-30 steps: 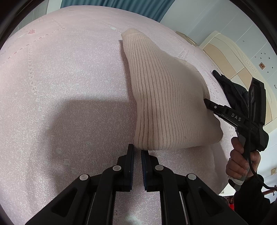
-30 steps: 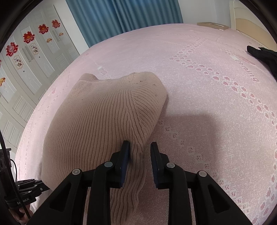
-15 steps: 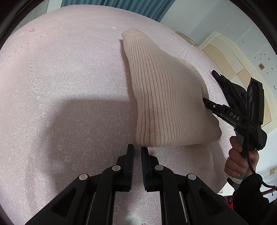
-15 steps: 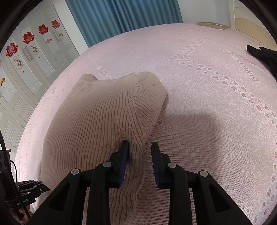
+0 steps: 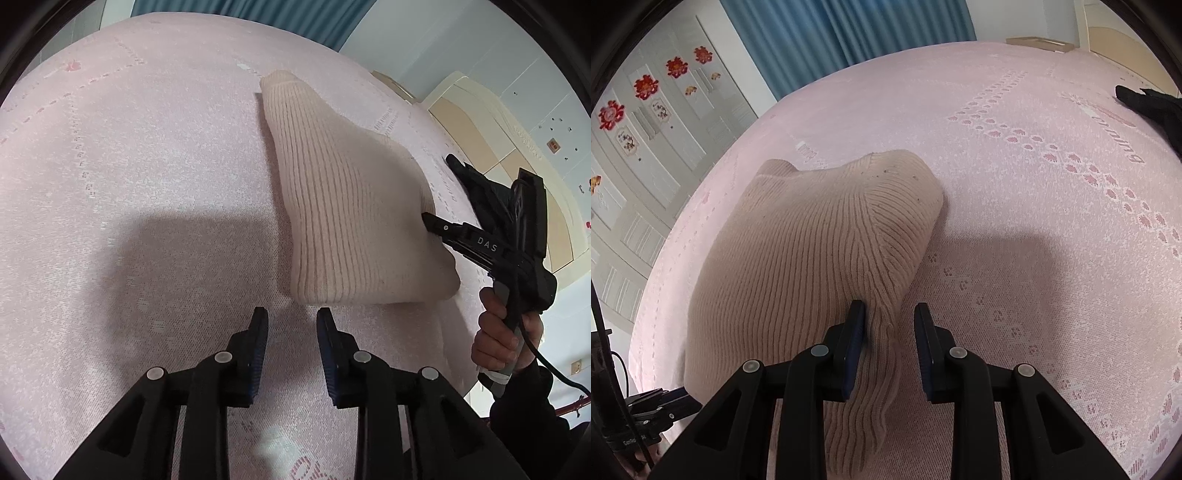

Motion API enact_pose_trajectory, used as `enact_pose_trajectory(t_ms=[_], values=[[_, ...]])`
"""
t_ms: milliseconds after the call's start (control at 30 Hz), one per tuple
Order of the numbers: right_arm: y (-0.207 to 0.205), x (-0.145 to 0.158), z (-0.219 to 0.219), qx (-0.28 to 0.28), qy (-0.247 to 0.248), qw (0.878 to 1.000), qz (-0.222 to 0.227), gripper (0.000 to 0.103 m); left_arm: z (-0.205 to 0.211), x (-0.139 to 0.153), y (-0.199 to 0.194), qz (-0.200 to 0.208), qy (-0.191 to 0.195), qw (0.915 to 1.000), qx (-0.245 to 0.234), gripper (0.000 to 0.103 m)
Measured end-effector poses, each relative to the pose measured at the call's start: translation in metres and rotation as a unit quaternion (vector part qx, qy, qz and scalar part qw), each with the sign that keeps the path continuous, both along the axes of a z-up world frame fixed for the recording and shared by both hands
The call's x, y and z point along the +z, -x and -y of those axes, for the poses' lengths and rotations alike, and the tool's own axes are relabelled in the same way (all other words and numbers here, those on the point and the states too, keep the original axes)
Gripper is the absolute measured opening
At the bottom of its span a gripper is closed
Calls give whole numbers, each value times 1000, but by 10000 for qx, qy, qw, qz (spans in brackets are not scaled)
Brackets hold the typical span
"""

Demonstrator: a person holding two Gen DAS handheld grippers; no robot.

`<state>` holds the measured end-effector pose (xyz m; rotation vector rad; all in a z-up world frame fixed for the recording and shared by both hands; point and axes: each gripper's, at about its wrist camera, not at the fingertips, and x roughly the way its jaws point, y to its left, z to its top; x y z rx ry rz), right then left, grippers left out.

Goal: Fold small clothes

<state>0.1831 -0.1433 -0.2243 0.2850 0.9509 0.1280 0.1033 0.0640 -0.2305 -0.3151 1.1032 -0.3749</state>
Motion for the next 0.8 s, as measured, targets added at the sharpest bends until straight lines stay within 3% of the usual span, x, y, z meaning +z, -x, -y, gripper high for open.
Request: enact_pose_trajectory(t_ms=[433, 800], values=[[-2, 9, 2, 55, -108, 9999, 3, 31, -19, 14, -12, 181, 81, 9997, 142, 42], [-11, 27, 3, 252, -76, 9991, 330, 38, -20, 28, -86, 320, 367, 9980, 410, 45]])
